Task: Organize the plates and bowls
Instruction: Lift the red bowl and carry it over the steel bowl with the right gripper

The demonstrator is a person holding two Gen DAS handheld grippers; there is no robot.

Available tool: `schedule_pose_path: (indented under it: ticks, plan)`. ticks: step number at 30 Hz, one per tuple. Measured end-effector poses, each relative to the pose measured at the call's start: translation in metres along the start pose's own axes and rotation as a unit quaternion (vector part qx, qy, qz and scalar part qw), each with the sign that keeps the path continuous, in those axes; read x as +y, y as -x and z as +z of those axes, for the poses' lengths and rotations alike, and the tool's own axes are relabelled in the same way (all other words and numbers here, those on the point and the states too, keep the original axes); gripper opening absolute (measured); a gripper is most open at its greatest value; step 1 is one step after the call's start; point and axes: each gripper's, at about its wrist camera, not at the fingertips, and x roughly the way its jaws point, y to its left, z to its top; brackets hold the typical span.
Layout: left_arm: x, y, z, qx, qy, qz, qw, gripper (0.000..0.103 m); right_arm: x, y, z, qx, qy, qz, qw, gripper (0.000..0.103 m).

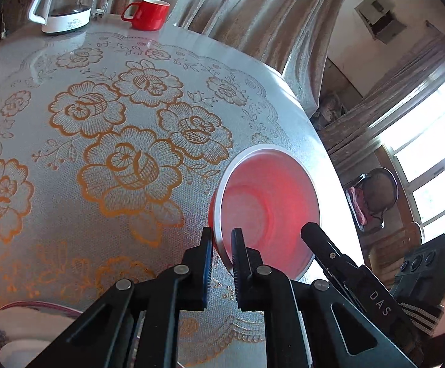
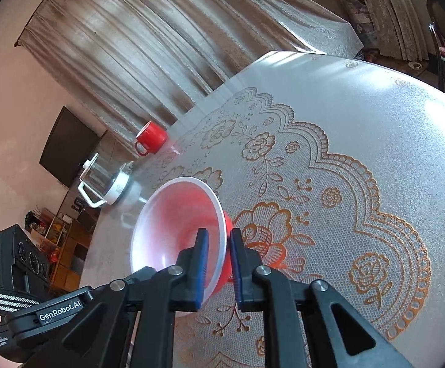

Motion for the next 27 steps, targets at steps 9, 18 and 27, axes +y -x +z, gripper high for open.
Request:
schedule_pose_path:
  ticks: [9, 18, 27]
  plan:
    - [0.030, 0.056, -0.022, -0.030, 0.012, 0.007, 0.9995, 0.011, 0.037, 0.012, -0.028, 0.015, 0.018, 0.037, 0.999, 0.013]
    - [0.059, 0.112, -0.047, -0.078, 0.012, 0.031, 0.9964, 0.011, 0.086, 0.018, -0.056, 0.031, 0.054, 0.072, 0.995, 0.015]
    - [0.091, 0.157, -0.070, -0.114, 0.027, 0.037, 0.9925, 0.011, 0.131, 0.023, -0.083, 0.046, 0.090, 0.104, 0.989, 0.015]
